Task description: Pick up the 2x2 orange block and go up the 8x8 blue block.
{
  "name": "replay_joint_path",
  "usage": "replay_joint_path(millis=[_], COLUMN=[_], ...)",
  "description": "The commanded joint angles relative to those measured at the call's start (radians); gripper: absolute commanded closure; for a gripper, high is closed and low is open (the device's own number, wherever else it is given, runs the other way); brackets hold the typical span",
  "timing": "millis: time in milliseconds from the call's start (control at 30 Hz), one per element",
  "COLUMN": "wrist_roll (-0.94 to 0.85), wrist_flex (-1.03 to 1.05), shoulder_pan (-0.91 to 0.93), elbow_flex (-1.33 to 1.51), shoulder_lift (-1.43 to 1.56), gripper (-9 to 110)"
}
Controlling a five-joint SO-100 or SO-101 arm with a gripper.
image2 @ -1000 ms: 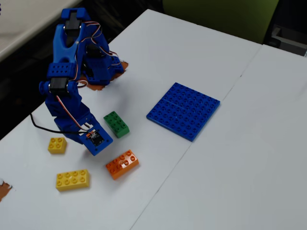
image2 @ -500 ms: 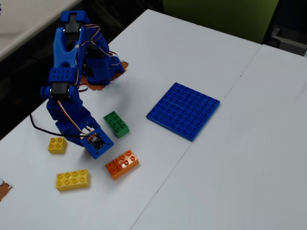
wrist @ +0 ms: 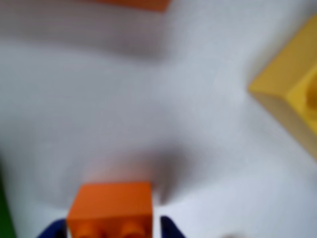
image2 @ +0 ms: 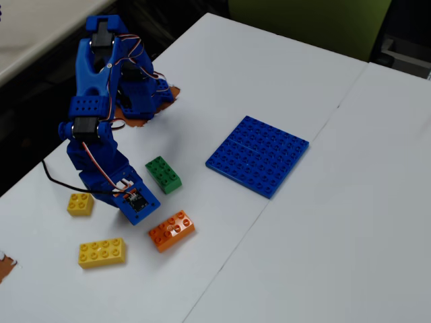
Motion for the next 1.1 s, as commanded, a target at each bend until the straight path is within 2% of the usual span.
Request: replay_joint_path(millis=[0, 100, 167, 433, 633, 900, 1067], wrist_roll=[0.011, 0.021, 0.031, 0.054, 0.048, 0.071, 0.152], wrist_flex=[-0.009, -0.011, -0.011, 0.006, 0.140, 0.472, 0.531], shoulder_pan=[-0.011, -0.014, -0.018, -0.032, -0.043, -0.110, -0.196], elbow_flex=[-0.032, -0.032, -0.032, -0.040, -0.117, -0.459, -0.512], shoulder_lift=[0.008, 0.006, 0.006, 0.041, 0.137, 0.167, 0.218], gripper=[83, 97, 99, 101, 101, 101, 101])
